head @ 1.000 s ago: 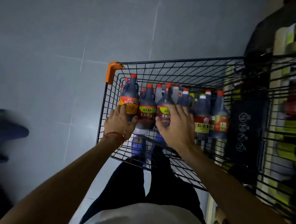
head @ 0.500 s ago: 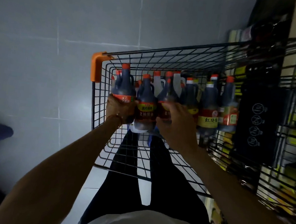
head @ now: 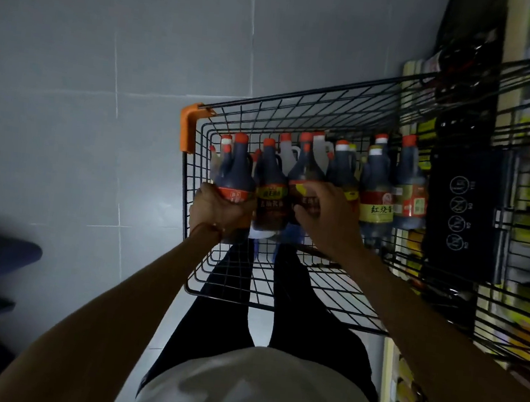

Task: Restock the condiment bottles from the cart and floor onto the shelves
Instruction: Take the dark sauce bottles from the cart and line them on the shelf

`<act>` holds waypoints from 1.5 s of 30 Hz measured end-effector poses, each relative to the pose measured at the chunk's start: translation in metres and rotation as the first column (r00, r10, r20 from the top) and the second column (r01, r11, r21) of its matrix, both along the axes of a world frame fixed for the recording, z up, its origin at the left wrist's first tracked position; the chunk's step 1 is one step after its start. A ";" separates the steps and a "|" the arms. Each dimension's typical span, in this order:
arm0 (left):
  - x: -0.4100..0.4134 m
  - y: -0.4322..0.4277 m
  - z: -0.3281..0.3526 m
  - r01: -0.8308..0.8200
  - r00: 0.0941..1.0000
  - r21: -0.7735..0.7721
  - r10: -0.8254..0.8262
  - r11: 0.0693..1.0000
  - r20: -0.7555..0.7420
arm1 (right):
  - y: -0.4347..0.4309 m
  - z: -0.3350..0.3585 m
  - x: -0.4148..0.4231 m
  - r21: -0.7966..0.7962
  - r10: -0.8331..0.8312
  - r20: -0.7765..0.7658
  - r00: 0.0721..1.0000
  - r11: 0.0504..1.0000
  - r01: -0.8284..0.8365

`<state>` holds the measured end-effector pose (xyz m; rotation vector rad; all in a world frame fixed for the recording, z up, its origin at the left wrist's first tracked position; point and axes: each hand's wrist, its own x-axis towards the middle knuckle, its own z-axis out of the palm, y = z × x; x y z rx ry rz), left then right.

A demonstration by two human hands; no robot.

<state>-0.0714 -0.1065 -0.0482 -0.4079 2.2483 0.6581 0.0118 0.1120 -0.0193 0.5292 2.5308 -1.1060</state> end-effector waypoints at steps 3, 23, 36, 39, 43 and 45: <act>0.012 -0.006 0.027 0.008 0.998 -0.028 -0.010 1.000 -0.066 | 0.000 -0.001 -0.001 -0.017 0.057 -0.007 0.998 0.998 -0.057; 0.023 -0.073 0.058 -0.212 0.937 0.028 0.212 0.977 -0.276 | -0.056 -0.090 -0.039 -0.001 -0.147 0.371 0.917 0.987 0.159; 0.017 -0.076 0.054 -0.199 0.954 0.128 0.222 0.972 -0.204 | -0.071 -0.079 -0.039 -0.054 -0.126 0.384 0.915 0.986 0.158; 0.016 -0.080 0.057 -0.199 0.958 0.148 0.224 0.969 -0.179 | -0.075 -0.081 -0.042 -0.074 -0.131 0.434 0.891 0.981 0.180; 0.015 -0.084 0.055 -0.191 0.961 0.190 0.223 0.963 -0.163 | -0.084 -0.085 -0.049 -0.009 -0.037 0.451 0.892 0.999 0.046; 0.016 -0.085 0.051 -0.186 0.961 0.190 0.219 0.964 -0.170 | -0.094 -0.088 -0.048 -0.074 -0.039 0.464 0.885 0.994 0.083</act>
